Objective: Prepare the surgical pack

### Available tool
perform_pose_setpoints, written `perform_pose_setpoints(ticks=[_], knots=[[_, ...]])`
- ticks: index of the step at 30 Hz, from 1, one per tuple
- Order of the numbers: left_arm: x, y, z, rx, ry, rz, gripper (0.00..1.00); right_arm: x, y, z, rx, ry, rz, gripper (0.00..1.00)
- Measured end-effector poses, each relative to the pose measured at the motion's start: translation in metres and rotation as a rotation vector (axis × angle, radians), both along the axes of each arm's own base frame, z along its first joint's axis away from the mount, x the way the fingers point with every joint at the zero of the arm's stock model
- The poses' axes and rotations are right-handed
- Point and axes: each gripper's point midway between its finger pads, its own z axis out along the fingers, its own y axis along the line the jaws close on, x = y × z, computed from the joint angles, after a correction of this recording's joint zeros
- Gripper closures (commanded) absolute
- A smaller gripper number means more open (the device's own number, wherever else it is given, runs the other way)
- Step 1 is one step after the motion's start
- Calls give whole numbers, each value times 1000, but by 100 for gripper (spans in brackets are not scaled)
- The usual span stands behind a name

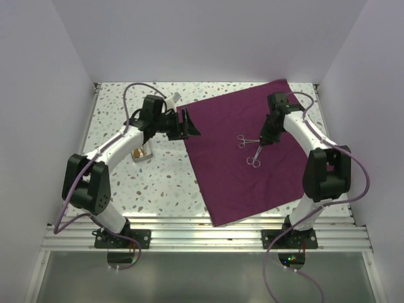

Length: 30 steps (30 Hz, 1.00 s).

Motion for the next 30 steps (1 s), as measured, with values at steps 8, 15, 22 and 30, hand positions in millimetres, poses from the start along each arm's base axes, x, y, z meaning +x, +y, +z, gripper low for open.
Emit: perform_pose_setpoints(ticks=[8, 15, 22, 30], knots=[[-39, -113, 7, -225, -4, -276, 19, -7, 112, 51, 185, -112, 251, 100], [-62, -143, 10, -297, 33, -358, 28, -14, 149, 84, 287, -168, 302, 100], [-66, -144, 11, -325, 62, -364, 75, -18, 159, 92, 353, -163, 292, 100], [-53, -131, 5, -308, 48, -344, 100, -7, 170, 105, 385, -175, 292, 100]])
